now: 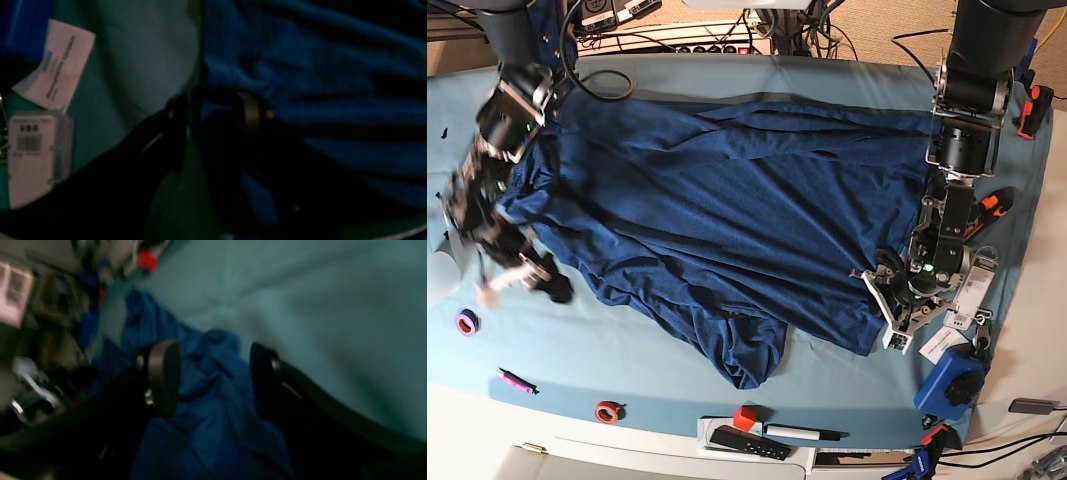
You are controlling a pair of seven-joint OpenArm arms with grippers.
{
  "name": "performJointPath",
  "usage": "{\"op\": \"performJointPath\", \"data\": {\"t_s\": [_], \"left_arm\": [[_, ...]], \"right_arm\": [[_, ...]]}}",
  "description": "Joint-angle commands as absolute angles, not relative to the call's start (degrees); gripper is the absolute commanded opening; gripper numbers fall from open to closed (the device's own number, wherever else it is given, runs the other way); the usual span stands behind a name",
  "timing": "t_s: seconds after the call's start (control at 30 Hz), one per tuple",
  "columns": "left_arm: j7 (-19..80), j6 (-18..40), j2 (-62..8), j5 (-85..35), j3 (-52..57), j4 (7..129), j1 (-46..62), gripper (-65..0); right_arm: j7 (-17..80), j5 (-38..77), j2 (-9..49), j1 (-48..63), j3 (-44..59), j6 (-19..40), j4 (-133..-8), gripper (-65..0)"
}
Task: Layout the t-shirt on the table in an organized manner, then fold the t-shirt properly
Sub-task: 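Release the shirt edge with the right gripper and move it to the hem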
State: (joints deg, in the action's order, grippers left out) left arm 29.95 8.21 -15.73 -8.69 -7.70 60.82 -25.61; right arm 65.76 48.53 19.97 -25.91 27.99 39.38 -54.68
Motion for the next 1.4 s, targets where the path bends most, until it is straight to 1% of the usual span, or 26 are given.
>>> {"op": "performJointPath", "data": {"t_s": [0.0, 0.1, 0.23, 0.33, 0.43, 0.47, 0.5, 0.57, 0.6, 0.63, 0.67, 0.8, 0.9, 1.03, 1.23, 1.27, 1.33, 1.37], "left_arm": [[28.6, 8.0, -16.2, -9.1, -7.4, 61.6, -27.4, -40.9], [28.6, 8.0, -16.2, -9.0, -7.4, 61.6, -27.4, -40.9], [28.6, 8.0, -16.2, -9.1, -7.4, 61.6, -27.4, -40.9], [28.6, 8.0, -16.2, -9.0, -7.4, 61.6, -27.4, -40.9], [28.6, 8.0, -16.2, -9.1, -7.4, 61.6, -27.4, -40.9], [28.6, 8.0, -16.2, -9.1, -7.4, 61.6, -27.4, -40.9], [28.6, 8.0, -16.2, -9.1, -7.4, 61.6, -27.4, -40.9], [28.6, 8.0, -16.2, -9.1, -7.4, 61.6, -27.4, -40.9], [28.6, 8.0, -16.2, -9.1, -7.4, 61.6, -27.3, -40.9], [28.6, 8.0, -16.2, -9.1, -7.4, 61.6, -27.3, -40.9], [28.6, 8.0, -16.2, -9.1, -7.4, 61.6, -27.1, -40.9], [28.4, 8.8, -16.2, -9.1, -7.4, 61.6, -26.6, -40.9], [28.4, 9.0, -16.2, -9.1, -7.4, 61.6, -26.2, -40.9], [28.1, 9.0, -16.2, -9.1, -7.4, 61.6, -26.2, -40.9], [20.6, 9.1, -16.0, -10.6, -7.4, 61.6, -26.9, -40.9], [20.1, 9.6, -15.8, -11.4, -7.4, 61.6, -27.4, -40.9], [20.1, 12.5, -15.7, -12.3, -7.4, 61.6, -28.8, -40.7], [20.1, 13.7, -15.5, -12.3, -7.4, 61.3, -29.5, -39.2]], "right_arm": [[64.7, 49.0, 20.8, -28.4, 25.3, 40.0, -55.5, -31.8], [63.2, 45.2, 20.4, -30.3, 16.0, 40.0, -55.5, -31.8], [56.2, 35.2, 19.4, -30.6, 5.1, 40.0, -55.5, -31.8], [52.6, 26.4, 17.8, -30.5, -0.2, 39.9, -55.5, -31.8], [50.7, 21.4, 16.3, -30.5, -3.4, 37.3, -55.5, -32.0], [49.7, 20.0, 15.8, -30.5, -4.0, 36.6, -55.5, -33.3], [49.0, 18.6, 15.5, -30.5, -4.3, 36.2, -55.5, -38.9], [47.8, 16.1, 15.0, -30.7, -4.4, 35.0, -55.5, -54.6], [47.2, 15.1, 14.9, -30.9, -4.4, 34.4, -55.5, -59.9], [46.6, 14.0, 14.9, -31.1, -4.4, 33.8, -55.5, -62.9], [46.1, 12.7, 15.0, -31.4, -4.4, 32.9, -55.5, -63.7], [44.1, 7.8, 15.3, -32.4, -4.4, 26.9, -55.5, -63.7], [43.2, 5.8, 15.6, -33.1, -4.4, 24.1, -55.5, -63.7], [42.9, 5.6, 15.5, -33.3, -4.4, 24.0, -55.5, -63.7], [43.1, 5.5, 15.6, -33.3, -4.4, 24.0, -55.5, -63.5], [43.1, 5.5, 15.6, -33.3, -4.4, 24.1, -55.5, -63.5], [43.1, 5.5, 15.5, -33.3, -4.4, 24.4, -55.5, -63.5], [43.1, 5.5, 15.5, -33.3, -4.4, 24.4, -55.5, -63.5]]}}
